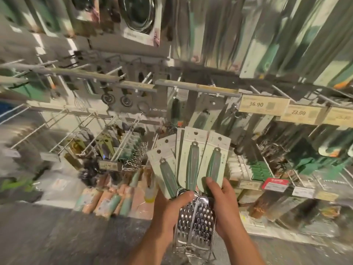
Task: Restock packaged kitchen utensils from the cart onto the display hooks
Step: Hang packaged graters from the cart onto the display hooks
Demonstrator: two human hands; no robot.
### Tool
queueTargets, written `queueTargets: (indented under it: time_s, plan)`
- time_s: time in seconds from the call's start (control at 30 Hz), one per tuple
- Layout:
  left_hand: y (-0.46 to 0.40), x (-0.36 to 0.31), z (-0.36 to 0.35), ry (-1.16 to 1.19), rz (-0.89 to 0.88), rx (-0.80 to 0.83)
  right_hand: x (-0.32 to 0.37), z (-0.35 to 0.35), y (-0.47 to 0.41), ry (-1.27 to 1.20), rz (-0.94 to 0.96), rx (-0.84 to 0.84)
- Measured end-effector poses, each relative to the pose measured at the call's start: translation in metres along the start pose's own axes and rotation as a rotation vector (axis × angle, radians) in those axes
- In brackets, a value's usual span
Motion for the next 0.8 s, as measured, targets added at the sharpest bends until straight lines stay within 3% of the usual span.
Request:
queueTargets:
  time_s: [0.33,0.5,0.8]
  plan:
    - [0.025,-0.014,0.058,0.019,-0.052,-0.342,0.0,-0.037,0.005,0.168,0.009,0.188]
    - [0.019,-0.036,0.082,0.128,-0.12,-0.384,0.022,-0.063,0.006,0.237,0.064,0.216]
    - [0.003,-0.079,0.119,0.041,-0.252,-0.413,0.059,-0.102,0.003,0.344,0.192,0.151]
Point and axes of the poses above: each hand's wrist, its own y-axis away from the middle knuckle, its own z-axis out of the back of the hand, x = y × z, the point moved 10 cm from there along -y, towards the middle knuckle, and after that the axes turned 5 degrees about -z, right-handed, at the moved point
